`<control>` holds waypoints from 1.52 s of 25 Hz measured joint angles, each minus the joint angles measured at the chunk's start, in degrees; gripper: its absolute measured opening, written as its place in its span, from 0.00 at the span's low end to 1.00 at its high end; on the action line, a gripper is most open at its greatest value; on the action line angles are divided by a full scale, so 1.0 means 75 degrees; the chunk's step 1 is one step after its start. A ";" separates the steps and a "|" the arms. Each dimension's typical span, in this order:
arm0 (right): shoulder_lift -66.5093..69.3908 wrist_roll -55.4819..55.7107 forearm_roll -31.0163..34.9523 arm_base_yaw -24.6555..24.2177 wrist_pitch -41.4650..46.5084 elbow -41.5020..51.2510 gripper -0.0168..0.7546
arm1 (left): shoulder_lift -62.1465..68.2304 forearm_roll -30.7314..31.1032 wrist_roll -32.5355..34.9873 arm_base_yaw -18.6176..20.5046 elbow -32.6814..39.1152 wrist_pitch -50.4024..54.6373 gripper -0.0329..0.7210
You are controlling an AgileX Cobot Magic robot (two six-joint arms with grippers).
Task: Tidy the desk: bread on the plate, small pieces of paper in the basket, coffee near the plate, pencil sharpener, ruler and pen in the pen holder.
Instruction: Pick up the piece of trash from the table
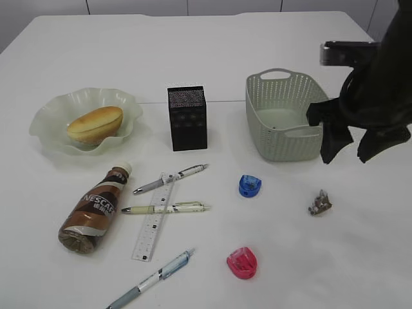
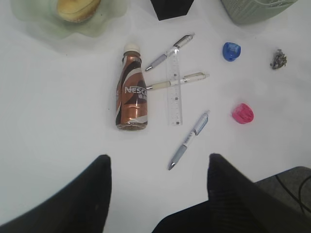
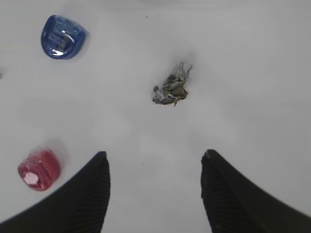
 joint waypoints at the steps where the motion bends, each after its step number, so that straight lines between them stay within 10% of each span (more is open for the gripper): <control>1: 0.0155 0.0121 -0.0002 0.0000 -0.0054 0.0000 0.59 | 0.0000 0.0000 0.0000 0.0000 0.0000 0.0000 0.65; 38: 0.2721 0.0478 -0.0485 0.0000 -0.1589 0.0000 0.68 | 0.0000 -0.0179 0.0000 0.0000 0.0000 0.0000 0.65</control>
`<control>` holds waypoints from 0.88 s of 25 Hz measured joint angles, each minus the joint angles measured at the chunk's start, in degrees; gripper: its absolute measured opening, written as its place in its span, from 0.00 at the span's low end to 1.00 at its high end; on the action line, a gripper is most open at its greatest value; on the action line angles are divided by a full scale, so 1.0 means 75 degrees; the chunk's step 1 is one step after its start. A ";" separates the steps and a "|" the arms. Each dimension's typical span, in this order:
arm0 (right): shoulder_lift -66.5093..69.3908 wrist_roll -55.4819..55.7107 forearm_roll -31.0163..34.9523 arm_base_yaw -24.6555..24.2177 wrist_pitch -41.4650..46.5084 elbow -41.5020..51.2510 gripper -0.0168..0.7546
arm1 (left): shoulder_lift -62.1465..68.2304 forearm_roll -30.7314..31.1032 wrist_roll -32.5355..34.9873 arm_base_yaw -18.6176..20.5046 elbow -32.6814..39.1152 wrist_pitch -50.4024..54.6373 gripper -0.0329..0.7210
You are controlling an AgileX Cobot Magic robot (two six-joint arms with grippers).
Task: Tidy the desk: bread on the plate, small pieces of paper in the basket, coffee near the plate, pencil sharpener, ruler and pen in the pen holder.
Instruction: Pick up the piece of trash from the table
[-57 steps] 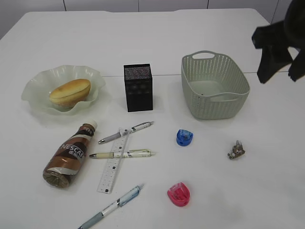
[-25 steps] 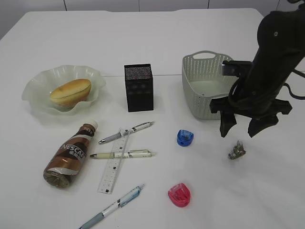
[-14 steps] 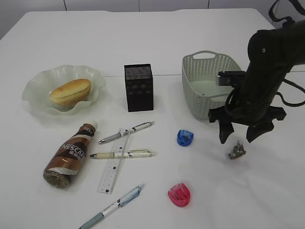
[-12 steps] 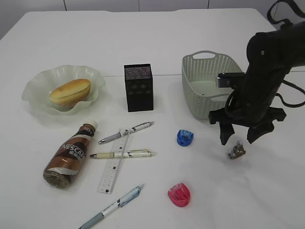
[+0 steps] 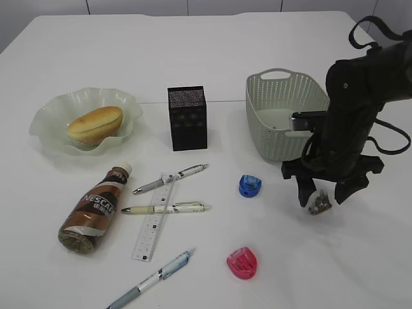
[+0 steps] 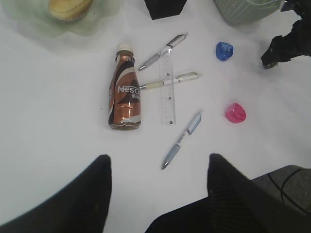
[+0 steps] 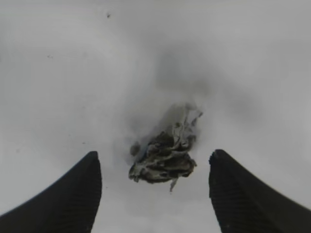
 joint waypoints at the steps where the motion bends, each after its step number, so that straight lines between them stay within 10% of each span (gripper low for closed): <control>1: 0.0012 0.0000 0.0000 0.0000 0.0000 0.0000 0.68 | 0.0000 0.0000 0.0000 0.0000 0.0000 0.0000 0.65; 13: 0.0185 0.0000 0.0000 0.0000 -0.0030 0.0000 0.67 | 0.0000 0.0000 0.0000 0.0000 0.0000 0.0000 0.65; 22: 0.0215 0.0000 0.0000 0.0000 -0.0241 0.0000 0.34 | 0.0000 -0.0049 0.0000 0.0000 0.0000 0.0000 0.65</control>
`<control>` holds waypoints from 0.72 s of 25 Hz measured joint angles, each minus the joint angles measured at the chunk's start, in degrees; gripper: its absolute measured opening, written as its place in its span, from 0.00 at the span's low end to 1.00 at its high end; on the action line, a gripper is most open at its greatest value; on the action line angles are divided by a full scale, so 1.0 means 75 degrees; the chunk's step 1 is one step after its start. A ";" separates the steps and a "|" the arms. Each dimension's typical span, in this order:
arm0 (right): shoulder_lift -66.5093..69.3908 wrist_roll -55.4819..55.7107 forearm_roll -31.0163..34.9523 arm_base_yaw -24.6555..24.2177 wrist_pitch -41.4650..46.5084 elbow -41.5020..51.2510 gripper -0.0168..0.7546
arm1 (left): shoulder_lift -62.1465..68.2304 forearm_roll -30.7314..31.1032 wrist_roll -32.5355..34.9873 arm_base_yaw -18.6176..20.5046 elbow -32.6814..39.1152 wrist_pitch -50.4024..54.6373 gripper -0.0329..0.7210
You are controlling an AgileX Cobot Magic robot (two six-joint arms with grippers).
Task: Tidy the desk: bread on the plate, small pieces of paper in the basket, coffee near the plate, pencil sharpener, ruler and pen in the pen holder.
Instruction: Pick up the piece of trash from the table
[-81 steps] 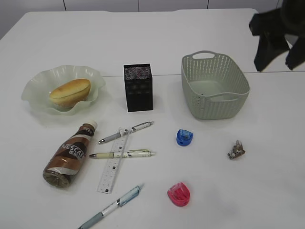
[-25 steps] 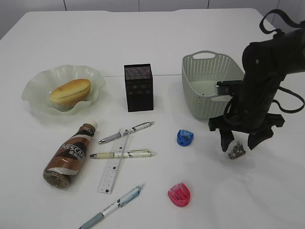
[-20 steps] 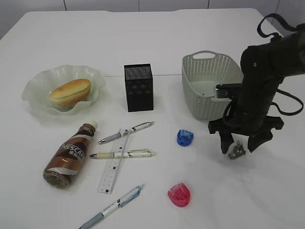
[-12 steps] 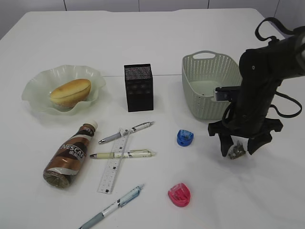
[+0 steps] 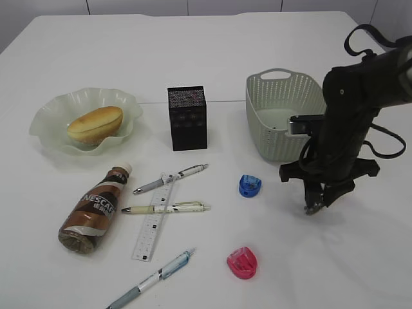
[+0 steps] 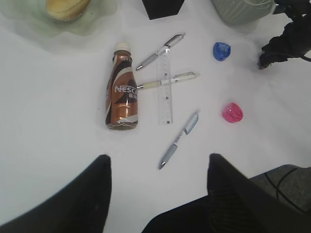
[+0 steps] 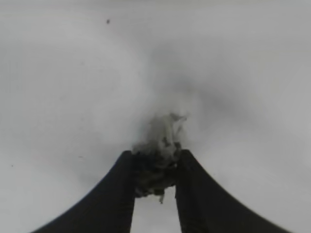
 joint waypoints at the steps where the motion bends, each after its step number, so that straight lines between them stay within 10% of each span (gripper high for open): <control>1: 0.0021 0.0000 0.0000 0.0000 0.0000 0.0000 0.29 | 0.0000 -0.0031 0.0000 0.0000 0.0000 0.0000 0.65; 8: 0.0163 0.0000 -0.0095 0.0000 0.0142 -0.0046 0.04 | -0.0077 -0.0048 0.0000 0.0000 0.0000 0.0000 0.65; 18: -0.0383 -0.0243 0.0292 0.0000 0.0846 -0.0046 0.02 | -0.0110 -0.0064 0.0000 0.0000 0.0000 0.0000 0.65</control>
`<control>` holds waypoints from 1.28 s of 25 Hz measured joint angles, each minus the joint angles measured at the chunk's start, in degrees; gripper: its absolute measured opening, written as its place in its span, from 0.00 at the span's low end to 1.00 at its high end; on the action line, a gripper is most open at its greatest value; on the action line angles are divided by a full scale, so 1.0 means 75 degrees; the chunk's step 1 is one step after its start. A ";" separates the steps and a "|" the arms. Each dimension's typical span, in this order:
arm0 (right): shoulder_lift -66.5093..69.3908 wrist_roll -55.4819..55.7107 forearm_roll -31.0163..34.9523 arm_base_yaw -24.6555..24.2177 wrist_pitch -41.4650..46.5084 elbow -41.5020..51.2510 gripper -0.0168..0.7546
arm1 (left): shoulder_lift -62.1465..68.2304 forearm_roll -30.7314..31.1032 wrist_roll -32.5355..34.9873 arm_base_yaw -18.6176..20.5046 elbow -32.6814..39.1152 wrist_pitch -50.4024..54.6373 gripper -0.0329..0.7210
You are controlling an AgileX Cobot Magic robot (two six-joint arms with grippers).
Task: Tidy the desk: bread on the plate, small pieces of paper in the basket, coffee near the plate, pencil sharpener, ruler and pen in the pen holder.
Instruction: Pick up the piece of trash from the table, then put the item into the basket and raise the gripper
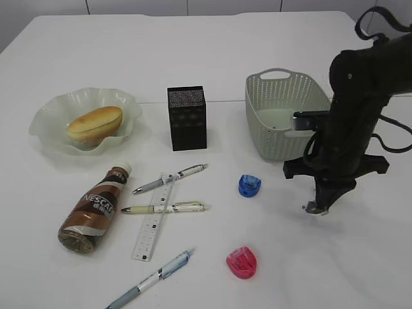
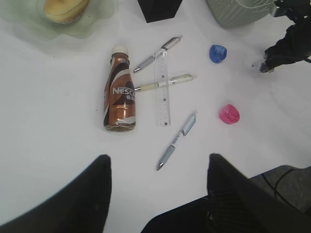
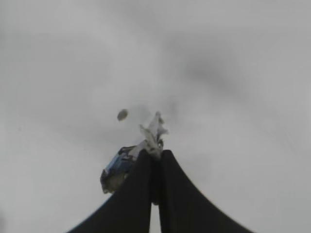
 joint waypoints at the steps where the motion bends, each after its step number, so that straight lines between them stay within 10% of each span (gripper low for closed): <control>1: -0.0103 -0.0074 0.0146 0.0000 0.0173 0.0000 0.02 | 0.0000 0.0000 0.0000 0.0000 0.0000 0.0000 0.65; 17: -0.2080 -0.0274 -0.0010 0.0000 0.0654 -0.1357 0.02 | 0.0000 0.0000 0.0000 0.0000 0.0000 0.0000 0.65; 32: 0.0705 -0.0127 -0.0680 -0.0026 0.0542 -0.5126 0.02 | 0.0000 0.0000 0.0000 0.0000 0.0000 0.0000 0.64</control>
